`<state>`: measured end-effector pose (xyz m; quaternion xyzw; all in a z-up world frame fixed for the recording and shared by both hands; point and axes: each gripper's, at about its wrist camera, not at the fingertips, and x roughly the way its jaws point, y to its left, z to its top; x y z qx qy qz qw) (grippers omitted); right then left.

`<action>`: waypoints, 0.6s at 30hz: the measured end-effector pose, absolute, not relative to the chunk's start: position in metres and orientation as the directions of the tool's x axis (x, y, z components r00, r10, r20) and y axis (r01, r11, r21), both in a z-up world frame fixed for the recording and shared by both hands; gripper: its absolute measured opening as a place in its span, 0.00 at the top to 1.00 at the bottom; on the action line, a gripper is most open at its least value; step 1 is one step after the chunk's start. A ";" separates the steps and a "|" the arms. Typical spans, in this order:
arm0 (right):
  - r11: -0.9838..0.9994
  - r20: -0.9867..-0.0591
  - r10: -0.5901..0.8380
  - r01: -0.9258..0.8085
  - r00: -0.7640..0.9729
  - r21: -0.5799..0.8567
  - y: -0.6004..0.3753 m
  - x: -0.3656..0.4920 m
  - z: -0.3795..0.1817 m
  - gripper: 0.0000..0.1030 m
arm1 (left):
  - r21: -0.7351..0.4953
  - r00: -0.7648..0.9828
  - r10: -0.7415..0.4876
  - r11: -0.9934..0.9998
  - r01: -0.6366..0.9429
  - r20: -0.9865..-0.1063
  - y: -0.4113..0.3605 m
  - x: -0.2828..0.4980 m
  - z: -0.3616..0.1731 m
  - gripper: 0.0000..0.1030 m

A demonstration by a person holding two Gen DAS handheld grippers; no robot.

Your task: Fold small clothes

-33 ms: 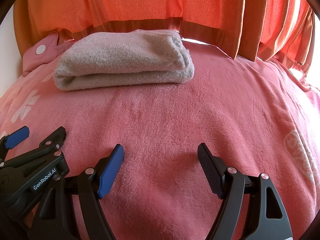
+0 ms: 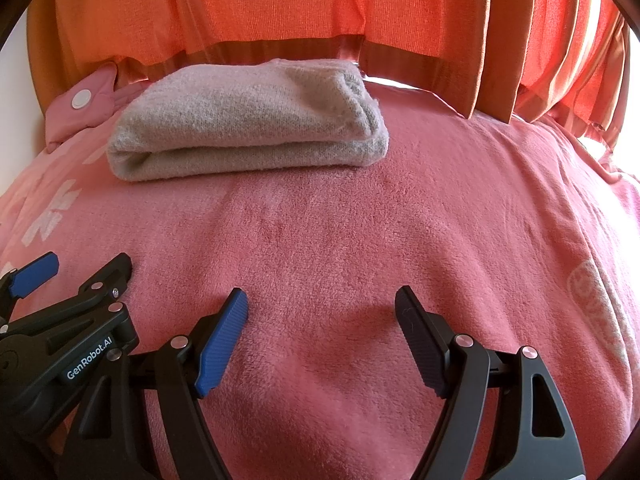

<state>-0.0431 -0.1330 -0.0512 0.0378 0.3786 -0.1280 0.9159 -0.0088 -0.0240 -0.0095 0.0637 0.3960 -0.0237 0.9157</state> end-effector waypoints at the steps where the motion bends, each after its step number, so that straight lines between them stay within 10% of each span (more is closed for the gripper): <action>1: 0.964 -0.704 -0.203 0.264 0.680 -0.024 -0.133 -0.043 -0.051 0.28 | 0.099 0.685 0.008 0.991 0.094 -0.728 -0.024 -0.009 -0.009 0.22; 18: 0.968 -0.736 -0.186 0.249 0.651 -0.025 -0.140 -0.043 -0.040 0.28 | 0.090 0.614 0.009 0.991 0.102 -0.789 -0.023 0.000 -0.006 0.17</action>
